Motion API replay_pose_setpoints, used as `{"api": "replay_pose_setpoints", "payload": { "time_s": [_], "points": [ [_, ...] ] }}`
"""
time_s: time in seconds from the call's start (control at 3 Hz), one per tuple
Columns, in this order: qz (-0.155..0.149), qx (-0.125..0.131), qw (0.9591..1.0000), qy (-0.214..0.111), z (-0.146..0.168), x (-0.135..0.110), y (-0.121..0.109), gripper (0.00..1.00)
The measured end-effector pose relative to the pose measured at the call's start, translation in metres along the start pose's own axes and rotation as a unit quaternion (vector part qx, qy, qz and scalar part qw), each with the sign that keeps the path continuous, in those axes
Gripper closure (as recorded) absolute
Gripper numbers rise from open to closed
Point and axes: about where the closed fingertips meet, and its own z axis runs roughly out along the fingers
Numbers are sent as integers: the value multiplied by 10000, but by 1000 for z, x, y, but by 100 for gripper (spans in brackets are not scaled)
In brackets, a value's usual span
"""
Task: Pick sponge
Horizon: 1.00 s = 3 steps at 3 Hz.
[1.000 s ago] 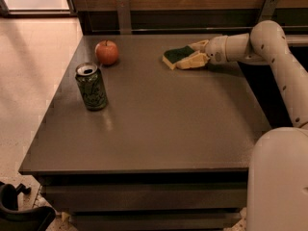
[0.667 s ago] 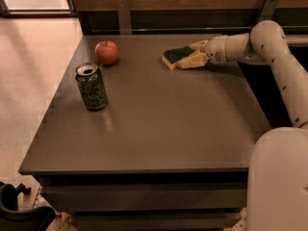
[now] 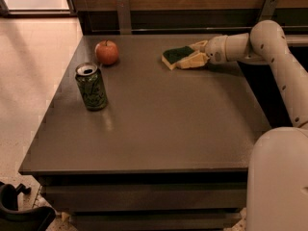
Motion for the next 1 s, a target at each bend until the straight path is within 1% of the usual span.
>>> {"api": "replay_pose_setpoints", "payload": {
  "time_s": [1.0],
  "points": [
    [0,1,10000,0,0,-1,0,100]
  ]
}}
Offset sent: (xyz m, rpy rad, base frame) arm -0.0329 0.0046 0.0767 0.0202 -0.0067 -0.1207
